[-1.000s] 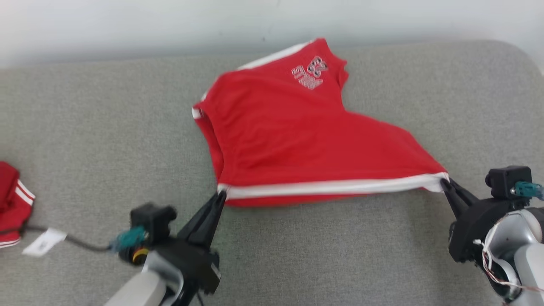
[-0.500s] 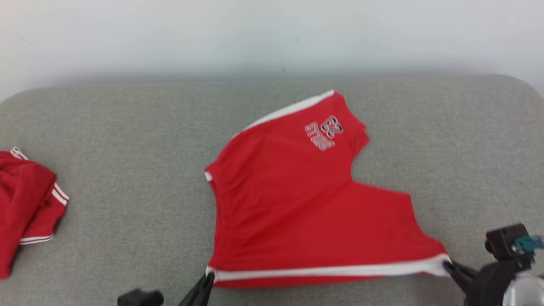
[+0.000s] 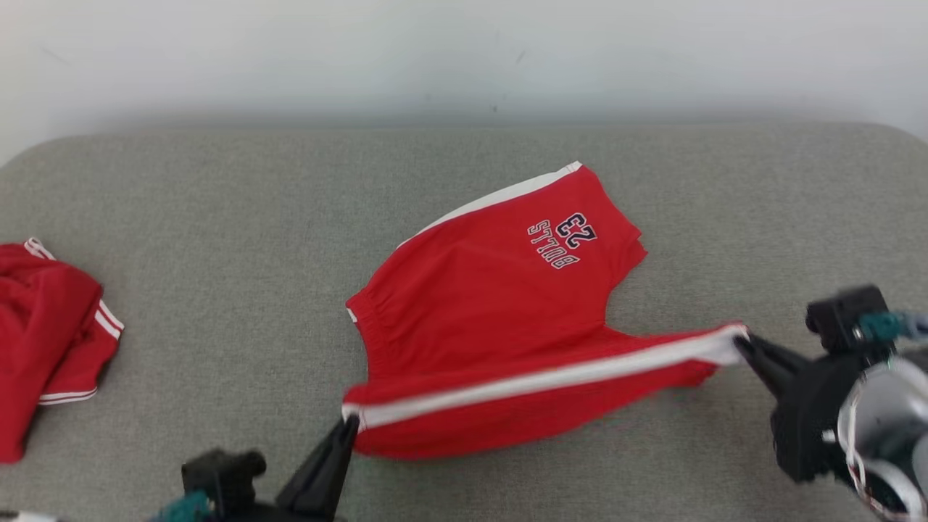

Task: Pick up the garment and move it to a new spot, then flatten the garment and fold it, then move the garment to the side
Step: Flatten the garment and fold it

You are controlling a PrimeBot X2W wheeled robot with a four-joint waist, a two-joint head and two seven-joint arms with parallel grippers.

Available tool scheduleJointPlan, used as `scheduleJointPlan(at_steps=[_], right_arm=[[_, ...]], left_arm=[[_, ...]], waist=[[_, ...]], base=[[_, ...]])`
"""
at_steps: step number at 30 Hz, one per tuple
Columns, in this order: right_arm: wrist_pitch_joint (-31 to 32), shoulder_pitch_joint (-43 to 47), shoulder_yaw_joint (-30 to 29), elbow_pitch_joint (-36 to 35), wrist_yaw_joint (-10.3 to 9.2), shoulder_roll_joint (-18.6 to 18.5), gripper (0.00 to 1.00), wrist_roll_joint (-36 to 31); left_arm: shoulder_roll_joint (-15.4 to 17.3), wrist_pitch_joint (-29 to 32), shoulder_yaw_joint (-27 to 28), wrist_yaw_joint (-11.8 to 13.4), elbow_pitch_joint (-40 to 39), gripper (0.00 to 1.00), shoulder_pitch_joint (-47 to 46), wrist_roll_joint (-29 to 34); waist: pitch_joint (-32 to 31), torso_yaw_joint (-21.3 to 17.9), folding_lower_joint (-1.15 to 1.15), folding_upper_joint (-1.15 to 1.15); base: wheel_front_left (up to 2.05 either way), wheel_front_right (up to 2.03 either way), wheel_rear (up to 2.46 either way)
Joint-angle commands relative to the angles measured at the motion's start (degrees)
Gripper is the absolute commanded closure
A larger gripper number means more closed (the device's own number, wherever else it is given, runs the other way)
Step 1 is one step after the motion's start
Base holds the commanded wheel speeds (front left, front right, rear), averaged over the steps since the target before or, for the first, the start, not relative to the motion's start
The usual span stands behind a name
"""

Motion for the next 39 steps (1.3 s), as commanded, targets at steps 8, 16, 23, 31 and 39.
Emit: scheduleJointPlan(at_steps=[8, 16, 23, 31, 39], right_arm=[[-5.70, -22.73, 14.19, 15.36, -0.12, -8.35, 1.00, -0.77], [-11.87, -38.91, 26.30, 27.34, -0.12, -11.95, 1.00, -1.31], [-17.67, -50.50, 34.47, 37.72, -0.12, -12.02, 1.00, 0.23], [-22.63, -58.77, 39.24, 48.55, -0.12, -9.49, 1.00, 2.85], [-26.67, -61.11, 40.26, 56.12, -0.12, -6.24, 0.00, 6.18]], left_arm=[[-4.94, 3.48, 0.76, 1.95, 5.32, 1.00, -14.11, 2.41], [-12.21, 2.93, 0.46, 2.97, 12.02, 1.00, -22.28, 2.92], [-17.29, 2.16, 0.17, 4.02, 18.40, 1.00, -28.35, 3.82], [-21.18, 1.53, -0.26, 3.19, 24.32, 1.00, -33.87, 3.91], [-22.96, -1.24, 0.46, 1.68, 28.35, 0.00, -35.51, 3.54]], waist=[[6.48, 5.27, 0.00, 0.00], [11.06, 8.95, 0.00, 0.00], [14.51, 11.96, 0.00, 0.00], [17.41, 15.15, 0.00, 0.00], [16.84, 15.77, 0.00, 0.00]], base=[[0.00, 0.00, 0.00], [0.00, 0.00, 0.00], [0.00, 0.00, 0.00], [0.00, 0.00, 0.00], [0.00, 0.00, 0.00]])
